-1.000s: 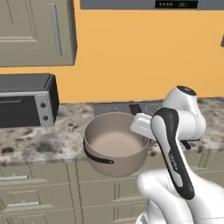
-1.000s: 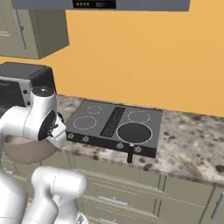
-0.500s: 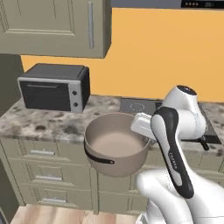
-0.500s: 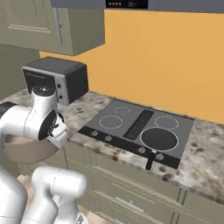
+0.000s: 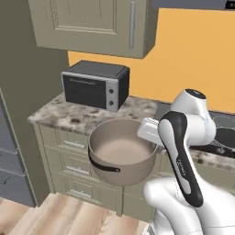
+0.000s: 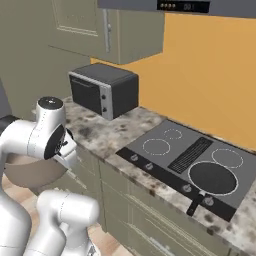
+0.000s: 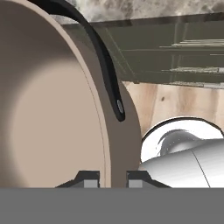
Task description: Move the pot and pan from the stove into the sink.
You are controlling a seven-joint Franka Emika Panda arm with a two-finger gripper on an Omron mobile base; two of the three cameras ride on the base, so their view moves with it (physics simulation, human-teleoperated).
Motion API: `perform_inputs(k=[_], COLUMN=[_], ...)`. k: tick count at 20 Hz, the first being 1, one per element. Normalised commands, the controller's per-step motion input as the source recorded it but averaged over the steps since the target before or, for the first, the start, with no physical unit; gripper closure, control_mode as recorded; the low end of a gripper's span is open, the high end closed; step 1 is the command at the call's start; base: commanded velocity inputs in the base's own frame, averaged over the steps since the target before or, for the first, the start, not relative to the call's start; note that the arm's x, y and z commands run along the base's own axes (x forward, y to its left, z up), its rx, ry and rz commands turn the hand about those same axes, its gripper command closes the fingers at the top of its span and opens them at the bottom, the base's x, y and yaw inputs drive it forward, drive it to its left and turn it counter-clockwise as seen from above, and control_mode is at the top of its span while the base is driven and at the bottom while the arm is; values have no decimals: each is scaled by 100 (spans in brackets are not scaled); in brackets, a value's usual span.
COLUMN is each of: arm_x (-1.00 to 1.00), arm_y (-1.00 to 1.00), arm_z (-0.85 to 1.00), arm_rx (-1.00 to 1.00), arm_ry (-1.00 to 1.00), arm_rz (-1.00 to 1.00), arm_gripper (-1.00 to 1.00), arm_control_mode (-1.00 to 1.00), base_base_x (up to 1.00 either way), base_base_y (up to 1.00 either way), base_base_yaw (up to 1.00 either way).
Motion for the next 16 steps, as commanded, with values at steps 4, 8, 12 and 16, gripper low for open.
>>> perform_inputs(k=[4, 8, 12, 16], arm_x=[0, 0, 0, 0], arm_y=[0, 0, 0, 0], arm_z=[0, 0, 0, 0], arm_rx=[0, 0, 0, 0], arm_ry=[0, 0, 0, 0], arm_rz=[0, 0, 0, 0], arm_gripper=[100, 100, 100, 100], arm_control_mode=[100, 100, 100, 100], base_base_x=[-24, -24, -24, -23], base_base_y=[-6, -6, -6, -4], base_base_yaw=[44, 44, 44, 44])
